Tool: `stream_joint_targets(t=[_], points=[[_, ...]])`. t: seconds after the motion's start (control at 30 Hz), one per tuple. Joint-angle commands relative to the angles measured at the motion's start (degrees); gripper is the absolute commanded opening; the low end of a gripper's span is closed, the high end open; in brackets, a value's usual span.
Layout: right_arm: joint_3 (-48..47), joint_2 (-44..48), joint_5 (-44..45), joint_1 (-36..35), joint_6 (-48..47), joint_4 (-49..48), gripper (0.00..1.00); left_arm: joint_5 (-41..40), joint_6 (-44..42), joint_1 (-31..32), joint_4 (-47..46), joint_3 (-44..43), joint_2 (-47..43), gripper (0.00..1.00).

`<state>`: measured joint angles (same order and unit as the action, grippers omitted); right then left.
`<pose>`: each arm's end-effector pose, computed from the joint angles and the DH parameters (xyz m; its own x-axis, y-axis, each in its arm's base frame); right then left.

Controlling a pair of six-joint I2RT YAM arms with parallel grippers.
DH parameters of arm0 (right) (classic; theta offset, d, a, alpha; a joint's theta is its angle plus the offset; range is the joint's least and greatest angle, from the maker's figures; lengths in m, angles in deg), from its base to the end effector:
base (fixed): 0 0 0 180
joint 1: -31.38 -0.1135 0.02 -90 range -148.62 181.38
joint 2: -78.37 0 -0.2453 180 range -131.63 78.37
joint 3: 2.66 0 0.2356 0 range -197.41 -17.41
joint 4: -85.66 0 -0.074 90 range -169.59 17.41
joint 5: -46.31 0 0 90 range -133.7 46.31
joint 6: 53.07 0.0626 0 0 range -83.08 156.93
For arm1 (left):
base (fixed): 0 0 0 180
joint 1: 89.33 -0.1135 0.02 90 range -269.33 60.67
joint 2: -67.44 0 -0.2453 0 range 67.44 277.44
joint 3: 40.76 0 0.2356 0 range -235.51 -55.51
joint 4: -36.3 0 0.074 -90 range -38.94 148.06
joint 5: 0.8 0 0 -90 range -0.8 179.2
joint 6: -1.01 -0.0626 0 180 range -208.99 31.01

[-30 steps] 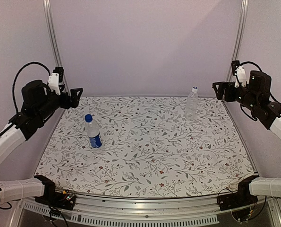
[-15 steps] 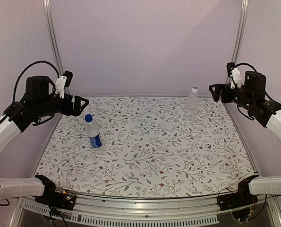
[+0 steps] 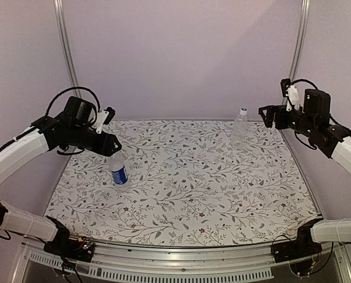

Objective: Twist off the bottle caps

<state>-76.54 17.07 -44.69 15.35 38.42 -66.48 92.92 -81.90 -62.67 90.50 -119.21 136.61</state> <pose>0.2533 0.0739 0.3440 -0.2608 -0.0479 -0.9642 -0.2856 0.9579 0.0297 0.2323 -0.1212 0.2844 -0.6866 0.2069 -0.6970 0.4072 0.9036 -0.1329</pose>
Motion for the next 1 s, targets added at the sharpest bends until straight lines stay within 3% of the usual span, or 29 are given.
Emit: stream_joint_targets(t=[0.0,0.57,0.73,0.97], points=[[1.01,0.98,-1.25,0.32,0.35,-0.27,0.99,0.84,1.08,0.85,3.14,-2.80,2.05,0.62],[1.50,0.91,-2.68,0.35,0.35,-0.89,0.99,1.30,1.66,1.41,2.83,-4.36,0.67,0.24],[-0.05,0.86,-5.84,0.30,0.32,-0.63,0.99,4.93,-0.08,3.10,-3.44,-3.92,-1.26,0.13],[-2.89,-2.60,-11.79,-3.25,1.50,-0.45,0.99,13.19,-0.78,8.49,-14.69,-4.67,0.90,0.05]])
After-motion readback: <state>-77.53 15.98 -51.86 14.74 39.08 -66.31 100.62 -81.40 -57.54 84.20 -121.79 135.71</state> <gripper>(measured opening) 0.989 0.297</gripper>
